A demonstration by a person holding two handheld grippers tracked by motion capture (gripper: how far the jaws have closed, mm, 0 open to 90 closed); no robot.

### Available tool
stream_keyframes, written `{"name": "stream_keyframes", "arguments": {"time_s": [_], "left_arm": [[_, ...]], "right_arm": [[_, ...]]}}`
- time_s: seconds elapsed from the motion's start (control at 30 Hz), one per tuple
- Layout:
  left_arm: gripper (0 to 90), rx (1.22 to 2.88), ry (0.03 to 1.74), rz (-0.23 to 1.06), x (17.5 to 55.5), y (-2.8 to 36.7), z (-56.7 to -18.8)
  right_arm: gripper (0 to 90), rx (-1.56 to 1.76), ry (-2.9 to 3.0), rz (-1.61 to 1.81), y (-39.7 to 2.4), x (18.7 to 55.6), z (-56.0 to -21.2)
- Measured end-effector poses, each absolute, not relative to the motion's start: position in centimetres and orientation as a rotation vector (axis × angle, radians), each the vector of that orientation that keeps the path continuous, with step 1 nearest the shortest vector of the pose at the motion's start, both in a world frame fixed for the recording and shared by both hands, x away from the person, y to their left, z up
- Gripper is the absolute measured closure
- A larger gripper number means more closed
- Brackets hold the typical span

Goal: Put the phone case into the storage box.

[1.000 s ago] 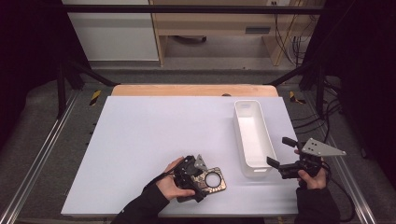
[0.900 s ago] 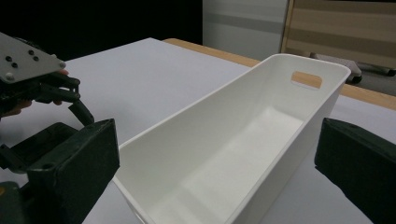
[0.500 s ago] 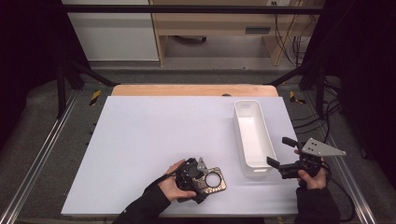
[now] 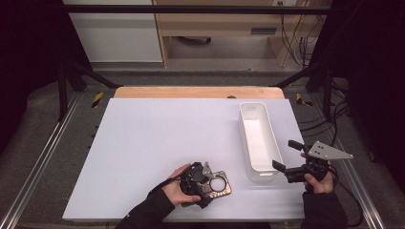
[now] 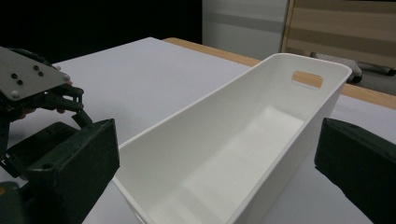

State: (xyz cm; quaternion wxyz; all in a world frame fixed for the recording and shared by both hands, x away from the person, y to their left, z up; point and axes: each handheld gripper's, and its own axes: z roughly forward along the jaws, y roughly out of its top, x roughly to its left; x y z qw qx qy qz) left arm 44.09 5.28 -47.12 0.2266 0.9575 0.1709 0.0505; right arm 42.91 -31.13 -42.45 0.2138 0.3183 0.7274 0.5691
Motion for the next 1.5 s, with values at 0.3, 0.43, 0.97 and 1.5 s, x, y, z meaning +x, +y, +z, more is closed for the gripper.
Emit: {"name": "stream_keyframes", "arguments": {"time_s": [0.3,0.43,0.97,1.5], "left_arm": [[8.7,2.665,0.441,0.132,44.16,5.08,-46.96],[9.3,2.682,0.434,0.127,44.23,4.9,-46.88],[10.7,2.709,0.4,0.117,44.44,4.75,-46.72],[11.5,2.696,0.382,0.143,44.31,4.71,-46.63]], "right_arm": [[0.4,0.883,2.019,1.579,-31.09,42.91,-42.43],[0.4,0.884,2.02,1.578,-31.04,42.92,-42.45],[0.4,0.884,2.023,1.579,-31.01,42.94,-42.49],[0.4,0.884,2.022,1.583,-31.06,42.94,-42.48]]}}
